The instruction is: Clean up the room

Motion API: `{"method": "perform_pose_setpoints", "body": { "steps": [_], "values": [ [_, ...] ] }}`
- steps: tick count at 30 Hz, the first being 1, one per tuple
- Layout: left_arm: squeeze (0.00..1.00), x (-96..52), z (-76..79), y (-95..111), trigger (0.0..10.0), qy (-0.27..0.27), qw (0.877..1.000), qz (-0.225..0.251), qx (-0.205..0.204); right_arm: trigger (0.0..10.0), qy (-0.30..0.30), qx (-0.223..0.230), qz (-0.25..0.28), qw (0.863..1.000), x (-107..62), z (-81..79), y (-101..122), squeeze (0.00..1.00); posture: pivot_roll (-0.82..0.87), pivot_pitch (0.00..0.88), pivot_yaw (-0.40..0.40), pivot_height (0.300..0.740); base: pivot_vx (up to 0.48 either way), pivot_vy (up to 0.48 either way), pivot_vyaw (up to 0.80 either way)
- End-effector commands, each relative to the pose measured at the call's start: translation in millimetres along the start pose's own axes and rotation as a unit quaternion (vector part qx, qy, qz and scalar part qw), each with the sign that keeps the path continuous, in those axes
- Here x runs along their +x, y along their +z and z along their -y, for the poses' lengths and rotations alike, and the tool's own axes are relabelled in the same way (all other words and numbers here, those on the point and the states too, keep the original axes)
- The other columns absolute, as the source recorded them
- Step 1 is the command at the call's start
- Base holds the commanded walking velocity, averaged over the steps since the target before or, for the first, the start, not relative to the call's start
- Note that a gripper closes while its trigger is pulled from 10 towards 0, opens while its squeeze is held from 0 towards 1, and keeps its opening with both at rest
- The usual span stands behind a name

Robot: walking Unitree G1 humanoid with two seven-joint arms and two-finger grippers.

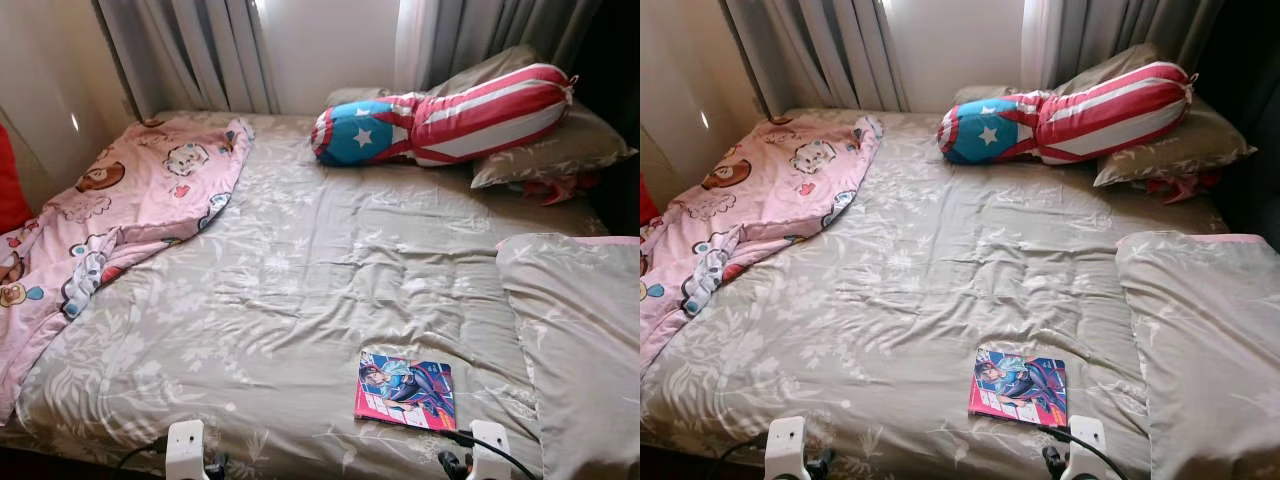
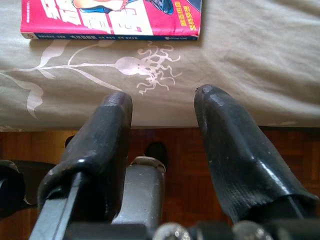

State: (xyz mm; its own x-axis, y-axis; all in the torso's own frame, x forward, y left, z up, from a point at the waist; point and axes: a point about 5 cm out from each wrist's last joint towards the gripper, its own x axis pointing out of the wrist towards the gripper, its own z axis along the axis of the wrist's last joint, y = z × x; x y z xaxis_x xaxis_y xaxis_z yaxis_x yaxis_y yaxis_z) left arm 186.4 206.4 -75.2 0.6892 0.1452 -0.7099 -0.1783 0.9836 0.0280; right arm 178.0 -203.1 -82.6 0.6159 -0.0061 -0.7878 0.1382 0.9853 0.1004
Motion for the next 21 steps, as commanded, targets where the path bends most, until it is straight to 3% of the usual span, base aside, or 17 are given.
{"method": "perform_pose_setpoints", "body": {
  "steps": [1,6,15,21],
  "values": [
    [0.0,-2.1,-7.9,-8,10.0,0.011,1.0,-0.02,0.004,10.0,0.005,-0.005,-0.004,1.0,1.3,-4.0,1,0.0,-0.04,0.0,0.025,0.74,0.0,0.0,0.0],
    [0.0,-2.5,-12.1,-9,10.0,0.012,1.0,-0.024,0.006,10.0,0.009,-0.011,0.01,1.0,2.4,-7.0,7,0.0,-0.04,0.0,0.033,0.74,0.0,0.0,0.25],
    [0.0,-2.9,-15.6,-10,10.0,0.013,0.999,-0.029,0.012,10.0,0.005,-0.002,0.01,1.0,2.8,-7.6,7,0.0,-0.04,0.0,0.042,0.74,0.0,0.0,0.8],
    [0.0,-3.1,-18.5,-10,10.0,0.016,0.999,-0.032,0.011,10.0,0.002,0.005,0.006,1.0,2.9,-7.4,7,0.0,-0.04,0.0,0.041,0.74,0.0,0.0,0.0]
  ]
}}
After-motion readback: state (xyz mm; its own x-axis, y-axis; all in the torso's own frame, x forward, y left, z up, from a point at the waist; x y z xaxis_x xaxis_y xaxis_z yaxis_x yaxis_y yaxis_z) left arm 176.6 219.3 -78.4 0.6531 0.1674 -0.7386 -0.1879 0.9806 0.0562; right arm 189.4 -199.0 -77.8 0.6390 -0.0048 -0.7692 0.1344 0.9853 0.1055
